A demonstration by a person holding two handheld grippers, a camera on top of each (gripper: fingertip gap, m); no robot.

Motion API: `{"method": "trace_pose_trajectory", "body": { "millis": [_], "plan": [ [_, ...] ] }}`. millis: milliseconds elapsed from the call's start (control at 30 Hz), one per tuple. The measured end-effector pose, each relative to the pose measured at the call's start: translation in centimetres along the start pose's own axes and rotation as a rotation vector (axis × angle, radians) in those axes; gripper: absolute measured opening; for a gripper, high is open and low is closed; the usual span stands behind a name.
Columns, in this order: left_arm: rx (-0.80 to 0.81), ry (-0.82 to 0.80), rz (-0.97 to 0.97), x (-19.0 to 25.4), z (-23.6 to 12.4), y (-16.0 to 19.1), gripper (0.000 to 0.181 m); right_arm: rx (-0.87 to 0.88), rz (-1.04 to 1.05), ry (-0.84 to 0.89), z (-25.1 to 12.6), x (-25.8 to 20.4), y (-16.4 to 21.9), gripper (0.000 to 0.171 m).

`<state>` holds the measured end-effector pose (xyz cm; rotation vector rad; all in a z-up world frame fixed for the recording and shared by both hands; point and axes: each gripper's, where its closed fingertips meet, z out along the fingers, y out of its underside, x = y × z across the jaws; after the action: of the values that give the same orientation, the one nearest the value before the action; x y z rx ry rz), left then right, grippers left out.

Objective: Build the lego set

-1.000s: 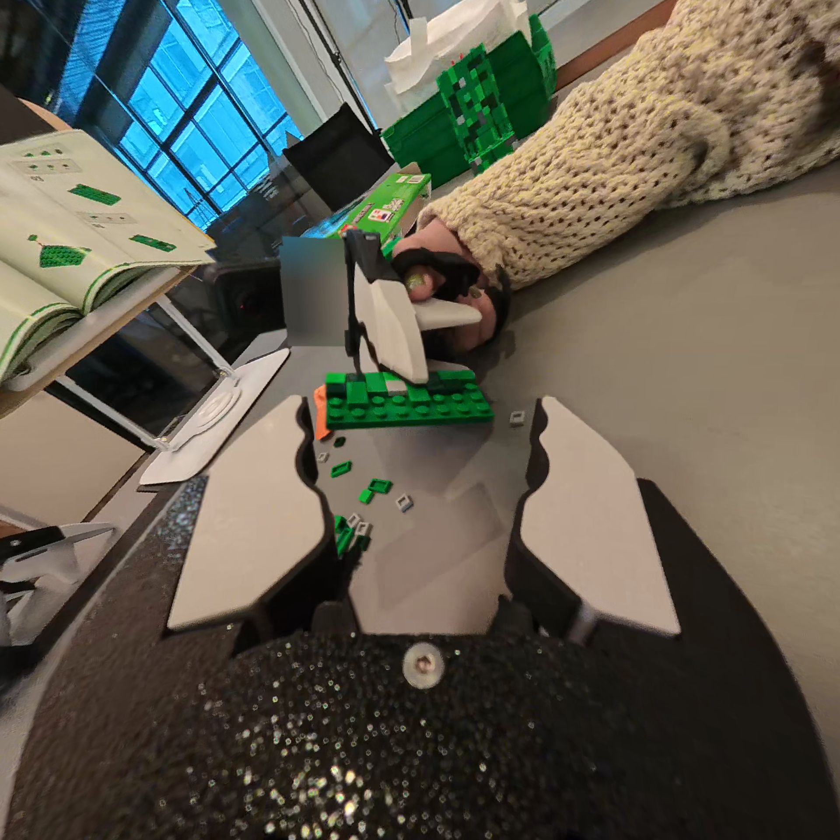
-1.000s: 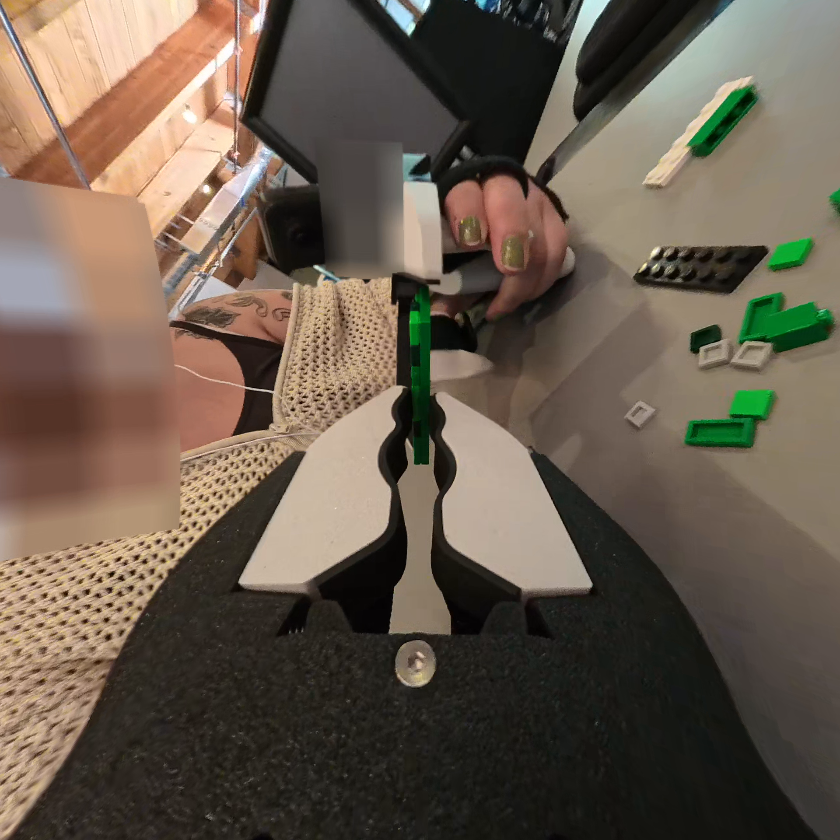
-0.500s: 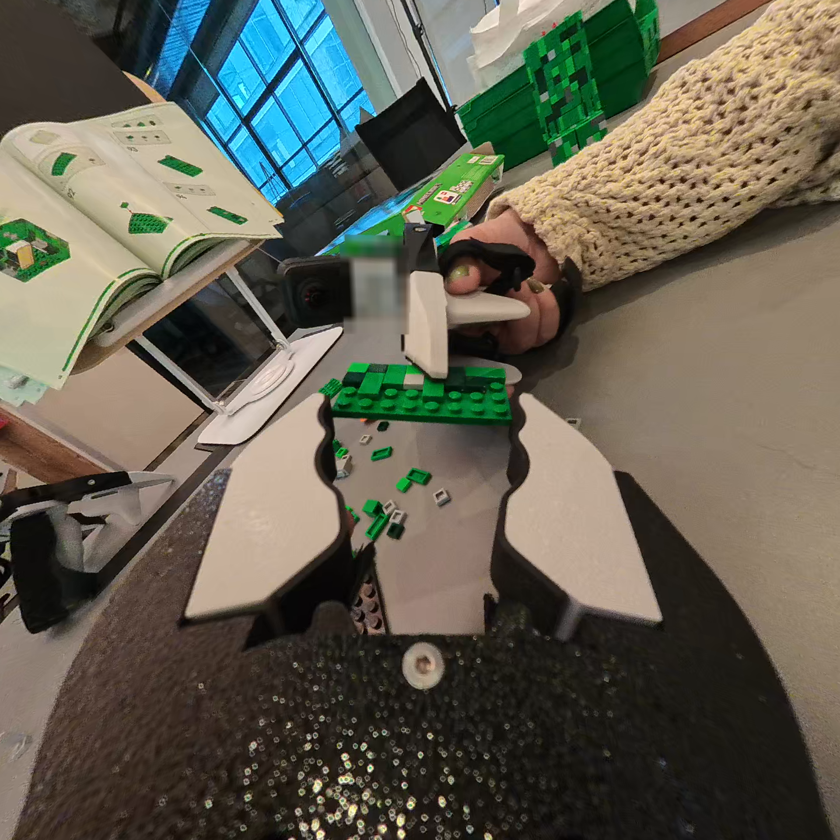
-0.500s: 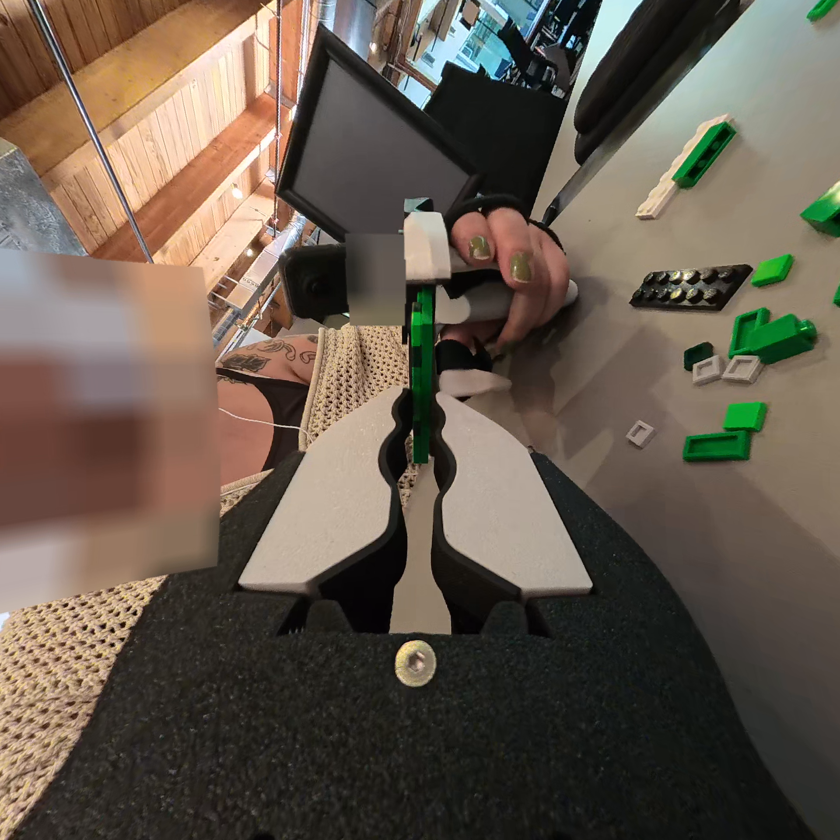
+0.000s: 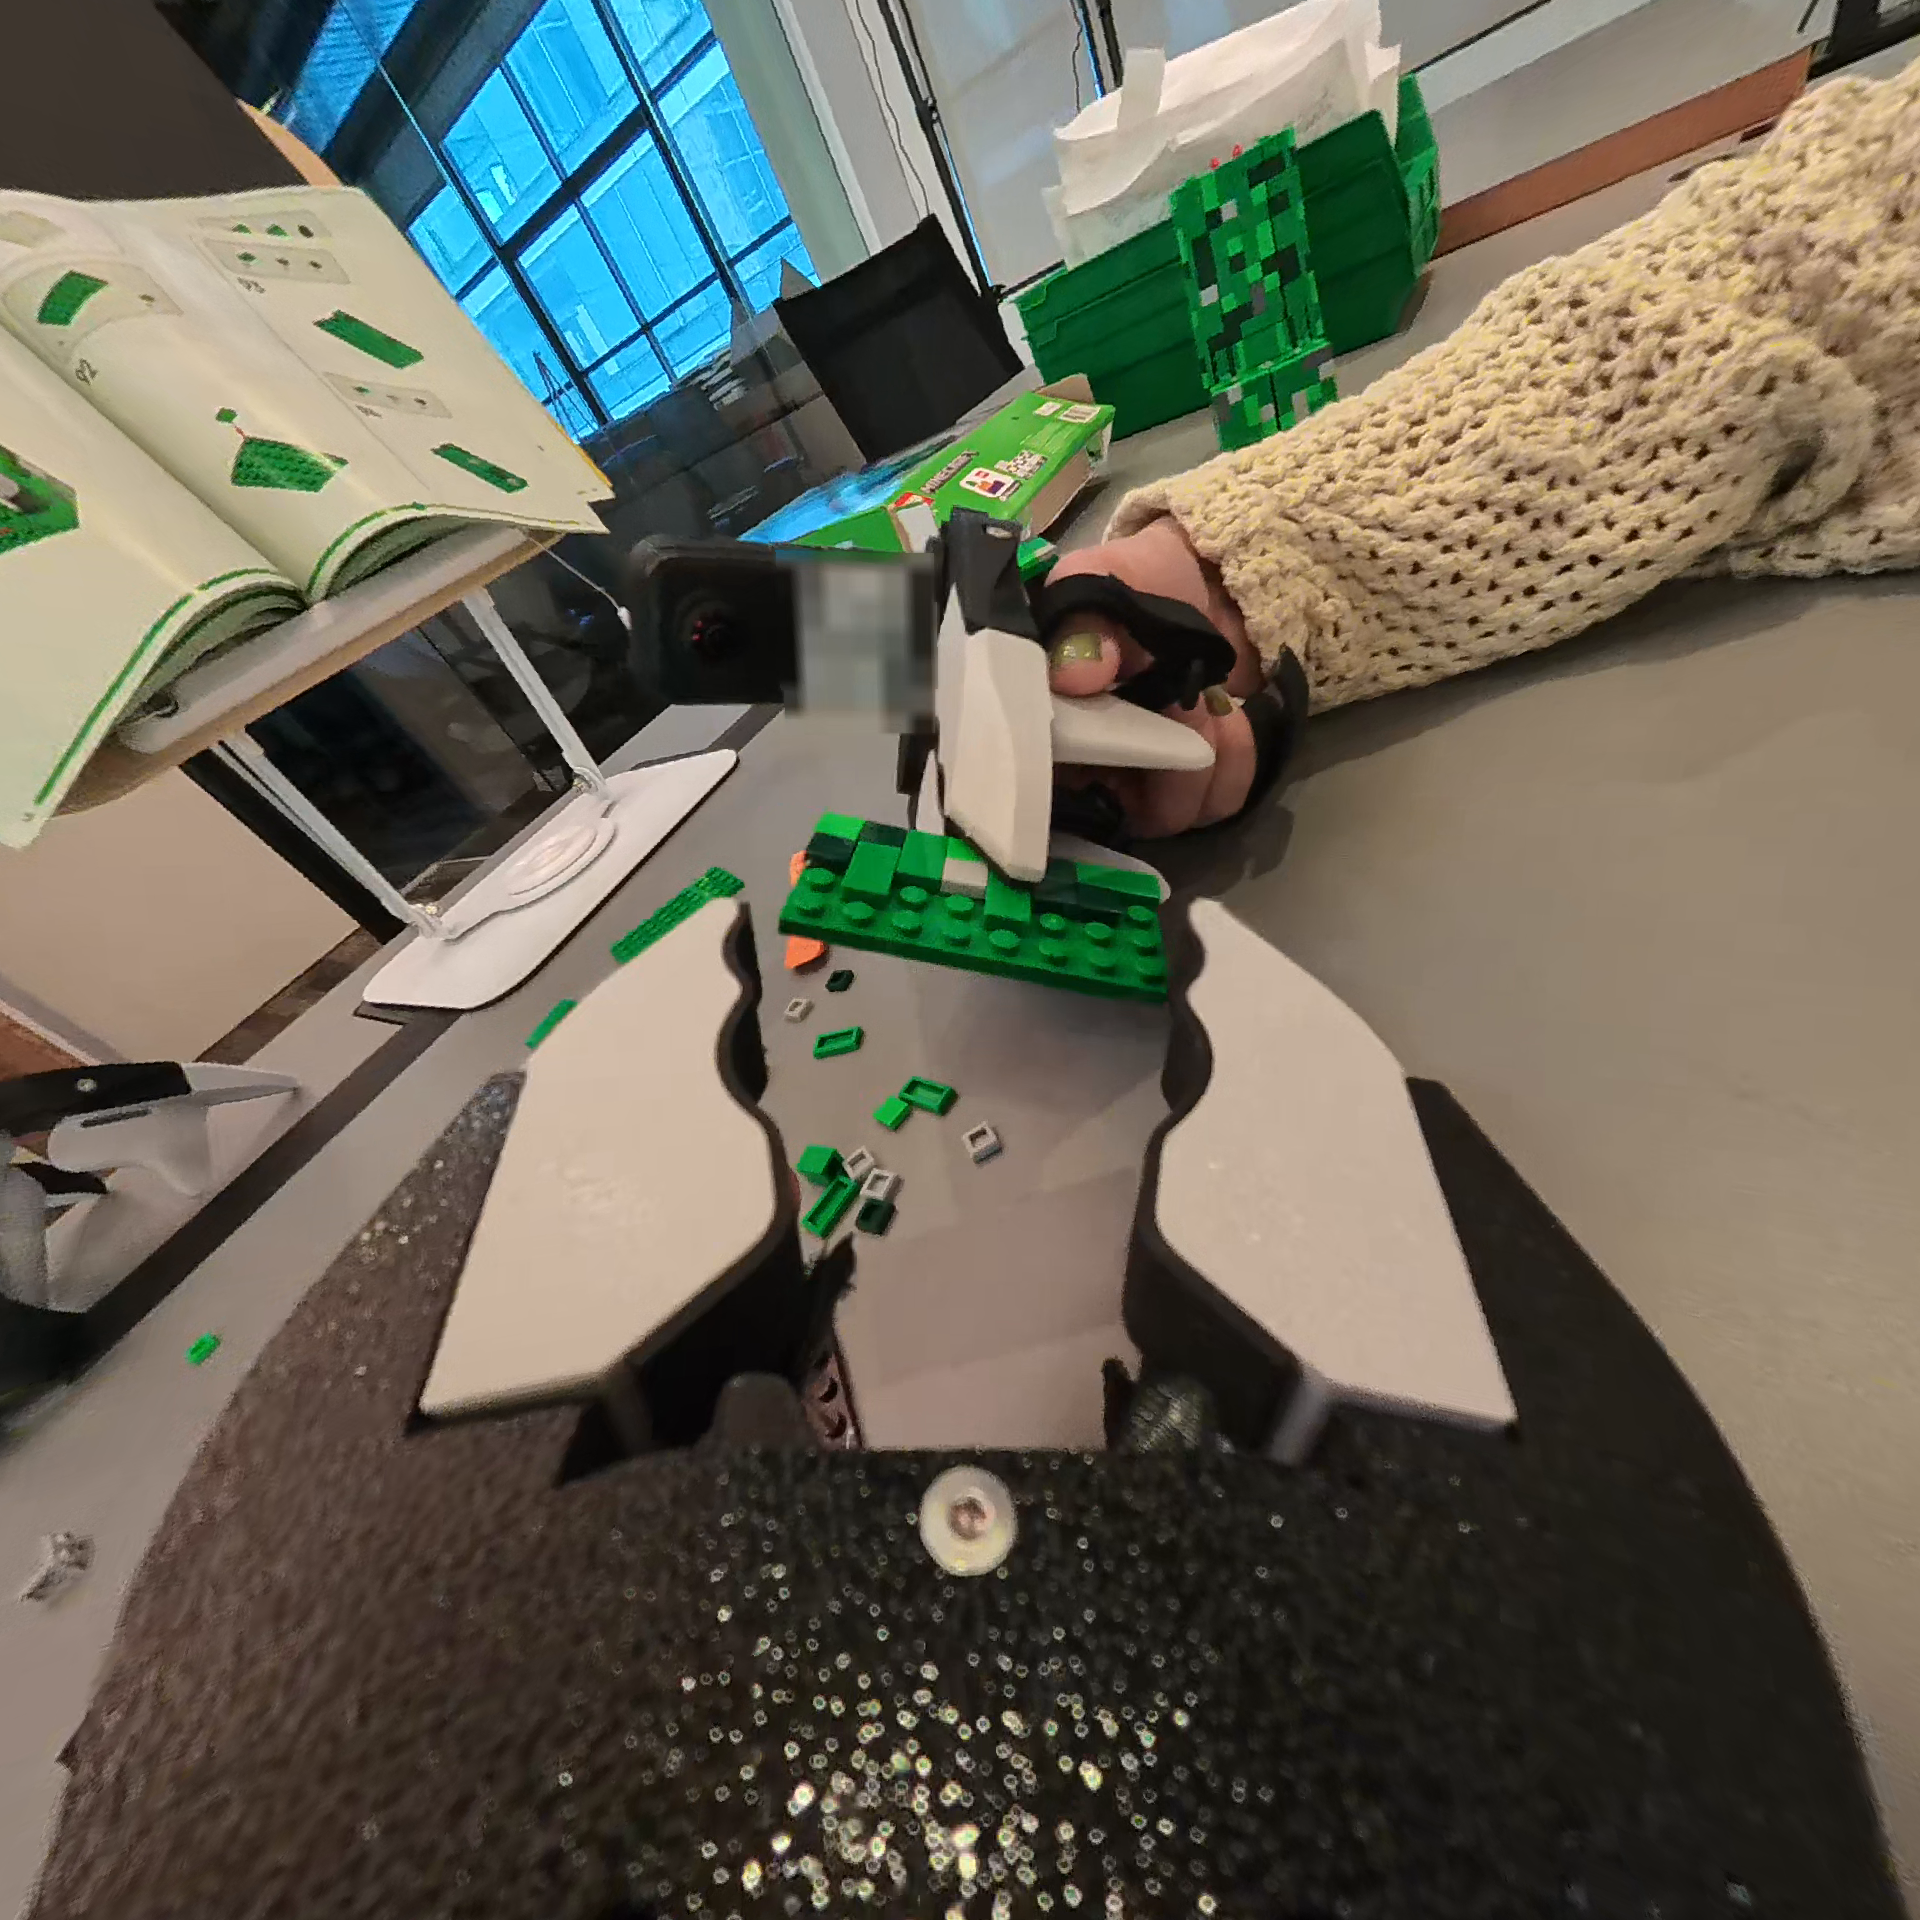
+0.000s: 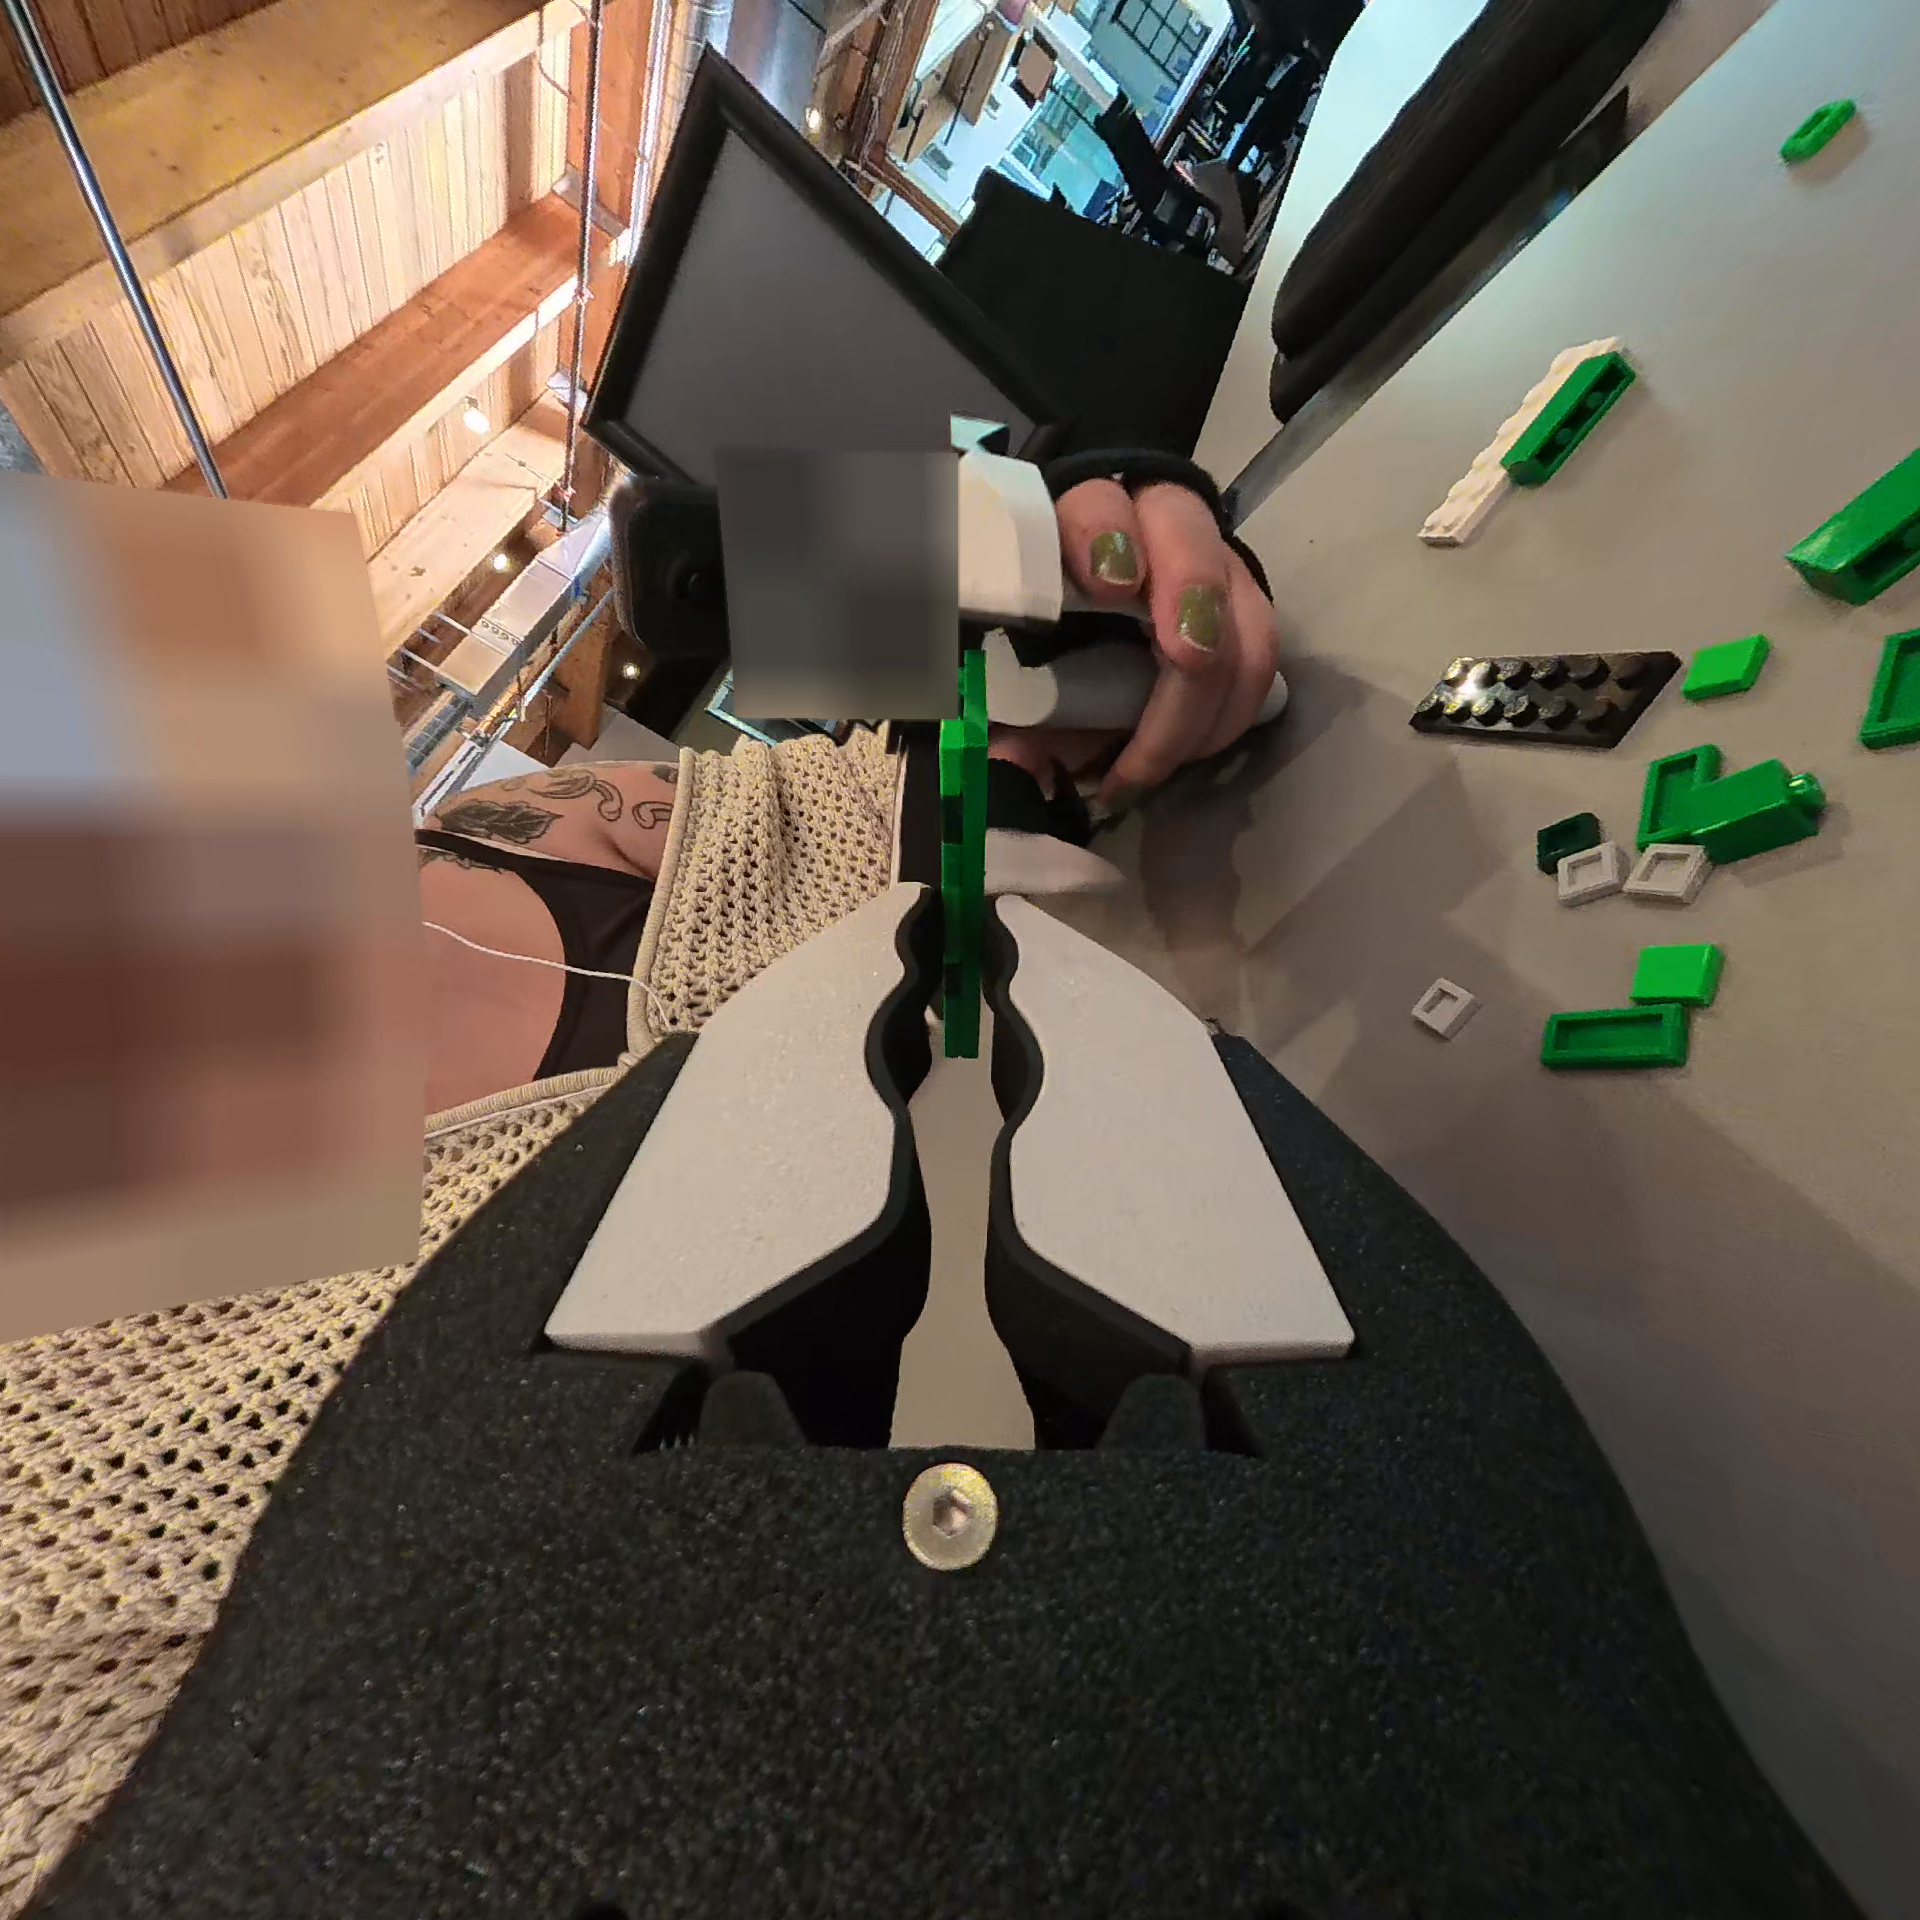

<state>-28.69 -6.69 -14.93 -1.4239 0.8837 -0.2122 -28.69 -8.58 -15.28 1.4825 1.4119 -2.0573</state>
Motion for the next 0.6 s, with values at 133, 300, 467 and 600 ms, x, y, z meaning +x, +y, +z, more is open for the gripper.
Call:
{"method": "trace_pose_trajectory", "body": {
  "millis": [133,300,467,600],
  "plan": [
    [-0.005,-0.019,0.035,0.1,0.0,0.0,0.069,0.004,0.004,0.006,-0.1,0.1,0.0,0.006],
    [-0.022,-0.029,0.042,-0.3,0.0,0.4,0.069,0.043,-0.025,0.042,-0.1,0.4,-0.5,0.007],
    [-0.078,-0.103,-0.010,-2.5,-0.8,1.6,0.069,0.148,-0.248,0.121,-0.8,0.0,-1.8,0.036],
    [-0.175,-0.169,0.012,-4.2,-1.3,3.4,0.068,0.153,-0.559,0.388,-2.4,1.0,-4.3,0.028]
  ]
}}
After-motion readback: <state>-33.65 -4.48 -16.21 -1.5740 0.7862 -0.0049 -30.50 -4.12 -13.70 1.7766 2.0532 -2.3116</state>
